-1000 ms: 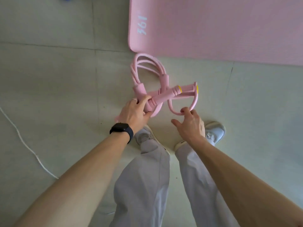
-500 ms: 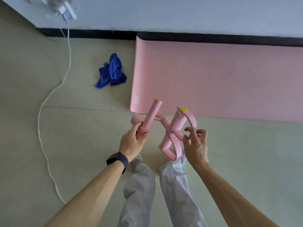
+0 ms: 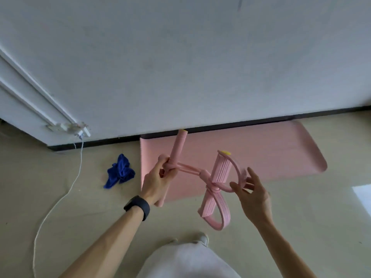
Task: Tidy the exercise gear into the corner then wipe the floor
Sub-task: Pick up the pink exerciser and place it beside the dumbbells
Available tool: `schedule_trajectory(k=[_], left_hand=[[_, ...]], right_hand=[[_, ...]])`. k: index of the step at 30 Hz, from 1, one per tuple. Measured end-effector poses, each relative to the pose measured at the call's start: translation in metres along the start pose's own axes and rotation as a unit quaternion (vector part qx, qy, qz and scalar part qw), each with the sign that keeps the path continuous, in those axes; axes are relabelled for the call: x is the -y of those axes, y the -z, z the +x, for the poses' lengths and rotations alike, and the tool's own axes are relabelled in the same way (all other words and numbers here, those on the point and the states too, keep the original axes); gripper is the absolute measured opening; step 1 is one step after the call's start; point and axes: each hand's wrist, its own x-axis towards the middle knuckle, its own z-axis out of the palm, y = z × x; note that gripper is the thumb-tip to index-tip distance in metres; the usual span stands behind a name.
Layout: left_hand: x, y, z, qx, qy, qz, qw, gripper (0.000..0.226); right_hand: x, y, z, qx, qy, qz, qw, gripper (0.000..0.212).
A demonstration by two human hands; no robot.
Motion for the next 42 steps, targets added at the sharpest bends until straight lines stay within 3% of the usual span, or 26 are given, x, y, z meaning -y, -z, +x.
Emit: schedule_trajectory(k=[2,3,8,13,22,25,33,42], left_hand=[[-0.033,-0.003,0.006,0.025,-0.049,0.002,0.998,0.027],[-0.048,-0.007,0.008,0.038,-0.073,0.007,0.997,0.027],[-0.119,-0.043,0.008,0.112,-0.161,0.043,0.98,0.031],[-0.204,-0.103,0.014,0.186,-0.247,0.062,0.949,0.025],[-0.36,-0.289,-0.007,0.294,-0.348,0.077,0.887,0.028],[-0.405,-0.36,-0.017,0.318,-0.367,0.066,0.872,0.021],[-0.493,-0.52,-0.019,0.325,-0.372,0.073,0.866,0.034],[-0.568,-0.691,0.032,0.344,-0.375,0.101,0.855,0.036]], right_hand=[[0.01,0.023,-0.007,-0.043,-0.011,0.019,0.999,0.026],[0.01,0.033,-0.012,-0.061,-0.022,0.034,0.997,0.025],[0.007,0.087,-0.034,-0.16,-0.049,0.112,0.98,0.03],[-0.003,0.161,-0.039,-0.277,-0.075,0.11,0.952,0.035],[-0.058,0.322,-0.034,-0.429,-0.098,0.146,0.886,0.034],[-0.085,0.382,-0.018,-0.455,-0.105,0.151,0.871,0.035],[-0.162,0.541,0.038,-0.495,-0.107,0.157,0.847,0.038],[-0.244,0.665,0.138,-0.502,-0.114,0.2,0.834,0.037]])
